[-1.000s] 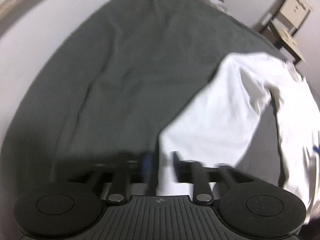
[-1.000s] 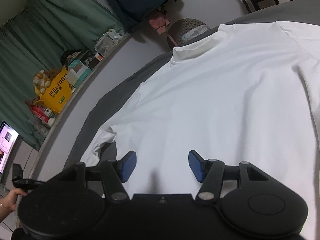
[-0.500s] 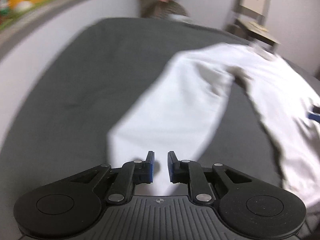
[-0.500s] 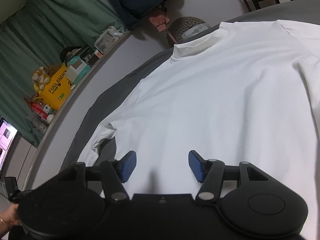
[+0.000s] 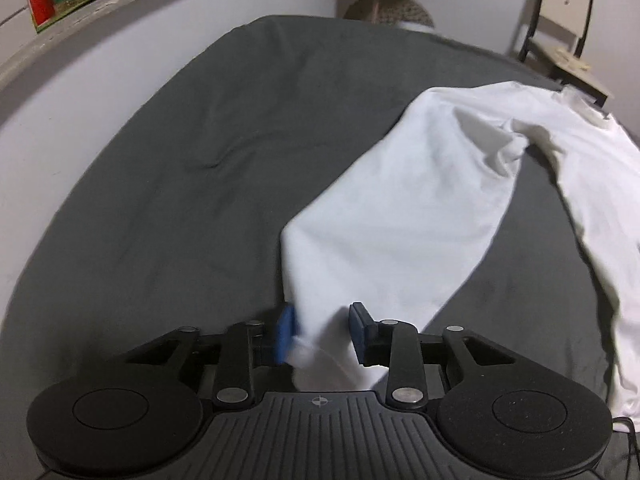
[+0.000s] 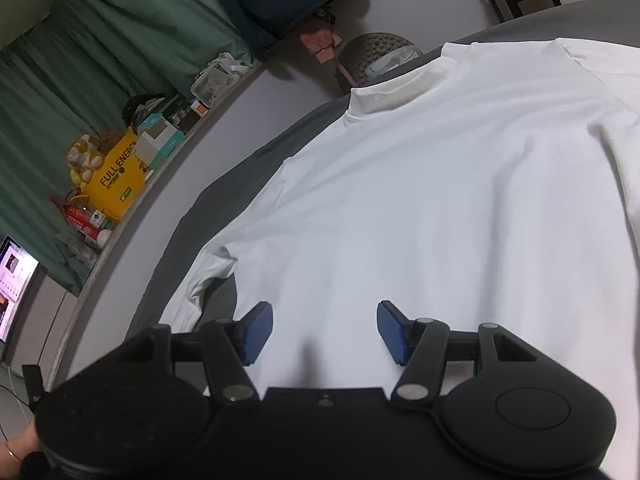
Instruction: Fold clothes
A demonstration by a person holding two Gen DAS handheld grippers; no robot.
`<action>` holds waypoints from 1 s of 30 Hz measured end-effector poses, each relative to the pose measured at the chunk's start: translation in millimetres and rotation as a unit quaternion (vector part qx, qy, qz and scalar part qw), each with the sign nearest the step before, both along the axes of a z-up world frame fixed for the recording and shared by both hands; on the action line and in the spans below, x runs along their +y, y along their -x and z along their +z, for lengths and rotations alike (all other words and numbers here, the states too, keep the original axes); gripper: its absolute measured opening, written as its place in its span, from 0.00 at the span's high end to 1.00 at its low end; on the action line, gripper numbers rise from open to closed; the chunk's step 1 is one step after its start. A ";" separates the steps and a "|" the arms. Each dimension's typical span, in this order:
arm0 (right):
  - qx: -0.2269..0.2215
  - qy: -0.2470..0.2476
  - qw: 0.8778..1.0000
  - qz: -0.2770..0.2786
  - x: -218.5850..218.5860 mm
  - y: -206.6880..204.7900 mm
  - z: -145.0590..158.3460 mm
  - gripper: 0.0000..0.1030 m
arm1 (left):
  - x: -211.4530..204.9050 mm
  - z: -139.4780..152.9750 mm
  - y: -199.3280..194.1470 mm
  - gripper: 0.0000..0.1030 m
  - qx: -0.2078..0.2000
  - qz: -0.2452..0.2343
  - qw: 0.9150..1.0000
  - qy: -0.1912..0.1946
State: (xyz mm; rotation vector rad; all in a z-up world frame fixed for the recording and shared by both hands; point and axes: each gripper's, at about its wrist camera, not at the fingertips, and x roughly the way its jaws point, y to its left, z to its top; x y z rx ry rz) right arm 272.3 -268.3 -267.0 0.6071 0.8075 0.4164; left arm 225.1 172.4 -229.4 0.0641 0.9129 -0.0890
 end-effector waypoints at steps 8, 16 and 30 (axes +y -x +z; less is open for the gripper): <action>0.004 -0.002 1.000 -0.005 -0.5 -0.1 -1.4 0.45 | -14.5 -4.2 7.2 0.92 0.005 -0.049 0.999 -0.012; 0.009 -0.001 1.000 -0.007 -0.9 -0.9 -2.8 0.45 | -15.0 -0.7 13.2 0.87 0.002 -0.059 0.998 -0.024; 0.012 -0.002 1.000 -0.009 0.7 -2.9 -3.4 0.45 | -10.0 6.3 26.0 0.19 -0.029 -0.039 0.999 -0.007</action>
